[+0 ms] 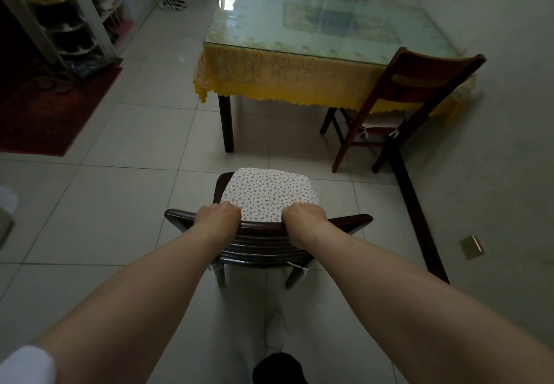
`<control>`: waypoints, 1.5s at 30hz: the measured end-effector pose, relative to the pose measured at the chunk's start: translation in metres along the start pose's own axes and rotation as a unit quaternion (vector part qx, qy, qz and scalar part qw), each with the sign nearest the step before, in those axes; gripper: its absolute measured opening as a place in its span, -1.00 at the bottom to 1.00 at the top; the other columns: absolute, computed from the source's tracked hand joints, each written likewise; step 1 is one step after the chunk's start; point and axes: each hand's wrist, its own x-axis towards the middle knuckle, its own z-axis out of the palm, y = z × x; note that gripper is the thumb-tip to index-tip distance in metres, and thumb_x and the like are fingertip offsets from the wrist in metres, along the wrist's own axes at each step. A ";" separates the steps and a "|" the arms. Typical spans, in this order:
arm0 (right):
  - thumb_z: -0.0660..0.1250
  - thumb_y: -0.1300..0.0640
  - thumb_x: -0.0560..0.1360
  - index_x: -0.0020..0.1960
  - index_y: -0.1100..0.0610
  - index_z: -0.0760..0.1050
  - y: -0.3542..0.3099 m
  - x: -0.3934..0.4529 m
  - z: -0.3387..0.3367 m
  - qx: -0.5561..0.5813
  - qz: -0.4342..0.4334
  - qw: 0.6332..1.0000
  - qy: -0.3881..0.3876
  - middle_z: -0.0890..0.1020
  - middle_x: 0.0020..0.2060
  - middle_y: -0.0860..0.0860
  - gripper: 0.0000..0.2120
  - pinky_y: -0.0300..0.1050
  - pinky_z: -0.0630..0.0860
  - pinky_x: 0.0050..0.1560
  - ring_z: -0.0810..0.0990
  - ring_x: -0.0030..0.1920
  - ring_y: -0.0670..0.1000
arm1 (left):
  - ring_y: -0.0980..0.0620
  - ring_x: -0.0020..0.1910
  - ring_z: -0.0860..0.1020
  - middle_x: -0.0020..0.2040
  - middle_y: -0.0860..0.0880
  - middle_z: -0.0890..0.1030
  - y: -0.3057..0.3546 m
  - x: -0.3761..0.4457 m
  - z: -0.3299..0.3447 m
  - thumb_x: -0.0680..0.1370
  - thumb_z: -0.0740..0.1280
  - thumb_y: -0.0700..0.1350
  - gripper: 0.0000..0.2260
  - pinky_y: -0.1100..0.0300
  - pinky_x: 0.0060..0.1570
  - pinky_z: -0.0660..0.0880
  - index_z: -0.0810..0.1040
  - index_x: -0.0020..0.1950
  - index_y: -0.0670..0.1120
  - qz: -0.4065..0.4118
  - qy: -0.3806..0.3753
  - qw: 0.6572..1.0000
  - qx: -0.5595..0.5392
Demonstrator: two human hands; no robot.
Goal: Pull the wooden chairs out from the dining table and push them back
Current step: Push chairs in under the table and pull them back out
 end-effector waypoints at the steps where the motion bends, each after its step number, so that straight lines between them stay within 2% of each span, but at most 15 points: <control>1: 0.30 0.26 0.49 0.21 0.16 0.49 -0.001 -0.003 0.002 0.000 0.001 1.000 -0.001 0.54 0.14 0.11 -0.70 -0.02 0.51 -0.02 0.54 0.12 0.14 | -0.10 0.05 0.58 0.10 -0.08 0.56 0.001 -0.003 0.002 0.54 0.31 -0.25 -0.72 0.06 -0.03 0.48 0.57 0.21 -0.03 0.000 -0.001 1.000 -0.001; 8: 0.31 0.28 0.47 0.18 0.15 0.50 -0.006 -0.016 0.011 0.002 0.009 1.000 -0.003 0.55 0.09 0.10 -0.72 -0.03 0.50 -0.08 0.56 0.07 0.13 | -0.11 0.04 0.59 0.08 -0.07 0.58 0.006 -0.015 0.009 0.53 0.30 -0.28 -0.72 0.09 -0.12 0.44 0.60 0.19 -0.05 0.007 -0.004 1.000 0.002; 14: 0.30 0.29 0.48 0.14 0.16 0.51 -0.014 -0.020 0.014 0.001 0.012 1.000 -0.003 0.56 0.06 0.10 -0.75 -0.05 0.48 -0.14 0.56 0.03 0.13 | -0.09 0.07 0.58 0.12 -0.07 0.57 0.002 -0.019 0.014 0.53 0.30 -0.28 -0.72 0.07 -0.05 0.47 0.58 0.20 -0.06 0.007 0.001 1.000 0.002; 17: 0.28 0.29 0.49 0.16 0.16 0.50 -0.016 -0.022 0.017 0.000 0.009 1.000 -0.008 0.55 0.09 0.10 -0.75 -0.04 0.48 -0.10 0.55 0.07 0.14 | -0.09 0.11 0.57 0.15 -0.08 0.57 0.002 -0.021 0.018 0.54 0.29 -0.28 -0.72 0.07 0.00 0.47 0.57 0.21 -0.06 0.010 -0.005 1.000 0.000; 31: 0.30 0.31 0.48 0.18 0.15 0.50 -0.028 -0.030 0.023 0.005 0.026 0.999 -0.018 0.55 0.07 0.09 -0.72 -0.05 0.45 -0.17 0.56 0.04 0.13 | -0.09 0.11 0.57 0.15 -0.08 0.56 -0.004 -0.030 0.025 0.53 0.28 -0.29 -0.69 0.09 -0.05 0.44 0.55 0.24 -0.07 0.021 -0.023 0.999 0.025; 37: 0.29 0.31 0.47 0.19 0.15 0.47 -0.032 -0.035 0.024 0.017 0.028 0.999 -0.020 0.53 0.09 0.09 -0.70 -0.04 0.45 -0.15 0.55 0.07 0.12 | -0.10 0.10 0.56 0.15 -0.09 0.55 -0.005 -0.033 0.025 0.54 0.27 -0.23 -0.72 0.06 -0.01 0.48 0.53 0.25 -0.08 0.028 -0.049 0.998 0.023; 45: 0.29 0.25 0.47 0.22 0.14 0.43 -0.030 -0.043 0.024 0.052 0.029 0.997 -0.042 0.53 0.09 0.10 -0.68 -0.04 0.48 -0.10 0.55 0.05 0.12 | -0.07 0.01 0.55 0.02 -0.05 0.53 -0.002 -0.036 0.018 0.56 0.27 -0.07 -0.74 0.07 0.00 0.51 0.52 0.23 -0.07 0.032 -0.086 0.996 0.007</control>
